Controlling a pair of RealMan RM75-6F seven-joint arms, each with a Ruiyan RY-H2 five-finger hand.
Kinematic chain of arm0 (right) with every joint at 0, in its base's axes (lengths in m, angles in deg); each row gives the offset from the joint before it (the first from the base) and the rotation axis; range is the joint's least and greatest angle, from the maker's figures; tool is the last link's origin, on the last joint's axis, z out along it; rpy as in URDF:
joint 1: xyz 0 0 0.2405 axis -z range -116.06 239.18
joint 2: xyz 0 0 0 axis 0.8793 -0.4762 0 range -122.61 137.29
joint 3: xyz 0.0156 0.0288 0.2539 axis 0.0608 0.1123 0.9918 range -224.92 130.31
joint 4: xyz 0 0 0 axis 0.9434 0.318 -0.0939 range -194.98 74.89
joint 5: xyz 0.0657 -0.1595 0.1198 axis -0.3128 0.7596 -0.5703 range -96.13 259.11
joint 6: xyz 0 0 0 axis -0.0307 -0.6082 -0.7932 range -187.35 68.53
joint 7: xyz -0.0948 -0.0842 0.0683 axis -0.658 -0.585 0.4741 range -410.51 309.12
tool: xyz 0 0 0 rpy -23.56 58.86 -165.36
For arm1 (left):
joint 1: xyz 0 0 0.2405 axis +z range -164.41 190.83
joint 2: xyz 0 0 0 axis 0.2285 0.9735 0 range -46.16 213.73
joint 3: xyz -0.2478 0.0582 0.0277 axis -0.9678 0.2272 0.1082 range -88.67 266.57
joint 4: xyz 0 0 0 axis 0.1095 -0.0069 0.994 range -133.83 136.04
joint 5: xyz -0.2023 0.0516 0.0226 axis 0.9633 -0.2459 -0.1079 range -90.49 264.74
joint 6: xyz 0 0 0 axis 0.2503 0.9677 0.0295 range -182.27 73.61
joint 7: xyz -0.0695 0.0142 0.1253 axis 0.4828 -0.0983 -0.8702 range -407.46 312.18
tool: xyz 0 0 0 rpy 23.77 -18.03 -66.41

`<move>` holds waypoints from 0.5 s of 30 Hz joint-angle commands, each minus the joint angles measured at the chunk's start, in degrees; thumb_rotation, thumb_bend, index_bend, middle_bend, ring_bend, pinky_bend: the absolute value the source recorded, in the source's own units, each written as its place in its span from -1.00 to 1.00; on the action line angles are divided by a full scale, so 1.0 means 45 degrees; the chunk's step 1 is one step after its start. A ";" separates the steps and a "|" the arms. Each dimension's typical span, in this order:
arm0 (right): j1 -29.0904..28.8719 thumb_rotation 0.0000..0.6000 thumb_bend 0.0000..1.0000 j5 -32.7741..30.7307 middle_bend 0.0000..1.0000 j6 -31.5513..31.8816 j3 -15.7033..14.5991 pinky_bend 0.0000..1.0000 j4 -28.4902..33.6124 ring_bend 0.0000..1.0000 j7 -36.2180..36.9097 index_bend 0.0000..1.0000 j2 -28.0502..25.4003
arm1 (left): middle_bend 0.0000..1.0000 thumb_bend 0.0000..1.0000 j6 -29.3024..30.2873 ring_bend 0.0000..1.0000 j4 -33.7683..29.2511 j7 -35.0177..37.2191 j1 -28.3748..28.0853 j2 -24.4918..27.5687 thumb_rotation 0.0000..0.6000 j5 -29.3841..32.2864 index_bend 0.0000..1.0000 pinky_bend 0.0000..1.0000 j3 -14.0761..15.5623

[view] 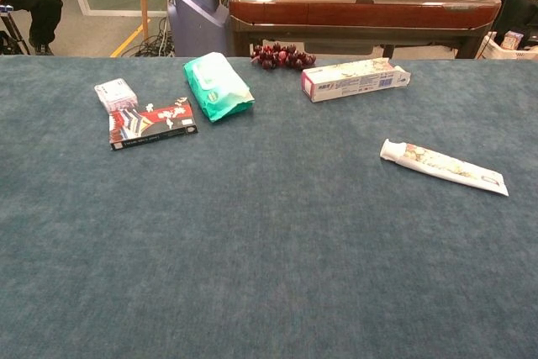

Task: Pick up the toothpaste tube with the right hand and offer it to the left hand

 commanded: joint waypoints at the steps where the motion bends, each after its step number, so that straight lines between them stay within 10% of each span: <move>1: -0.1026 1.00 -0.61 -0.0939 -0.28 -0.1125 0.0455 -0.48 0.0112 -0.52 -0.0860 -0.39 0.0240 | -0.08 -0.57 0.0009 -0.16 0.0033 0.0037 0.0020 0.0001 1.00 0.0000 -0.65 -0.64 0.0019; 15: -0.4401 1.00 -0.61 -0.4720 -0.35 -0.4312 0.0789 -0.48 -0.2392 -0.61 -0.3086 -0.44 0.3089 | -0.08 -0.57 0.0175 -0.16 0.0124 0.0307 0.0213 -0.0013 1.00 -0.0099 -0.65 -0.64 0.0166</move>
